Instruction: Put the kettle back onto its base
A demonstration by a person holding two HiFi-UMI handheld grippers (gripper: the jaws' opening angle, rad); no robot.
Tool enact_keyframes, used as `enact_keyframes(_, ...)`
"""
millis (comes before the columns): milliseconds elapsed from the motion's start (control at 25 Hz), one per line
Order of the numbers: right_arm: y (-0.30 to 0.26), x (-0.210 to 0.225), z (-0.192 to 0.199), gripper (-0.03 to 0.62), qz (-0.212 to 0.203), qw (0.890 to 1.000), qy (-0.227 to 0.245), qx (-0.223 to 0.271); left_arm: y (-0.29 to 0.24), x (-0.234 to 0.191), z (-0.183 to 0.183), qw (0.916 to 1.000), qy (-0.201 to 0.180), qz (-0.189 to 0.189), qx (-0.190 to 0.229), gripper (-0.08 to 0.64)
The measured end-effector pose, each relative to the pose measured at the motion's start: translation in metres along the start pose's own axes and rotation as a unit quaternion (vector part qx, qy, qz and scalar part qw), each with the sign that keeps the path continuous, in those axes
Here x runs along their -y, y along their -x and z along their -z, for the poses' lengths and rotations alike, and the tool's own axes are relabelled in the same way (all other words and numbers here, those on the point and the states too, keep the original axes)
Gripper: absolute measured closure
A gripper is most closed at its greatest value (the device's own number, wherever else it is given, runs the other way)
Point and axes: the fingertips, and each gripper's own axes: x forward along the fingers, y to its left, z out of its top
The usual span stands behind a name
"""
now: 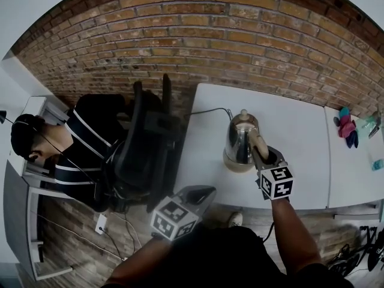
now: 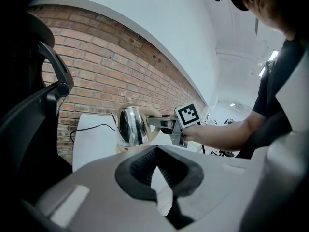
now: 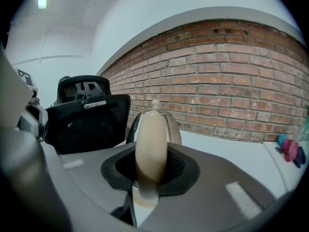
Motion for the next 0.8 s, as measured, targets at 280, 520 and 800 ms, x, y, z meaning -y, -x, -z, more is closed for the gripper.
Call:
enact_keyframes(280,0.008,-0.004,0.014,0.491,0.003,1.000,0.011,-0.016,-0.002,0.008,0.002,1.0000,0.000,0.007,-0.002,0.558)
enact_keyframes(520,0.012,-0.005,0.035,0.486,0.007,0.999,0.013,-0.050,-0.003,0.015,0.005,0.9999,-0.001,0.011,-0.003,0.560)
enact_keyframes(800,0.014,-0.006,0.057,0.483,0.009,0.997,0.003,-0.077,0.000,0.019,0.007,1.0000,-0.001,0.009,-0.004,0.558)
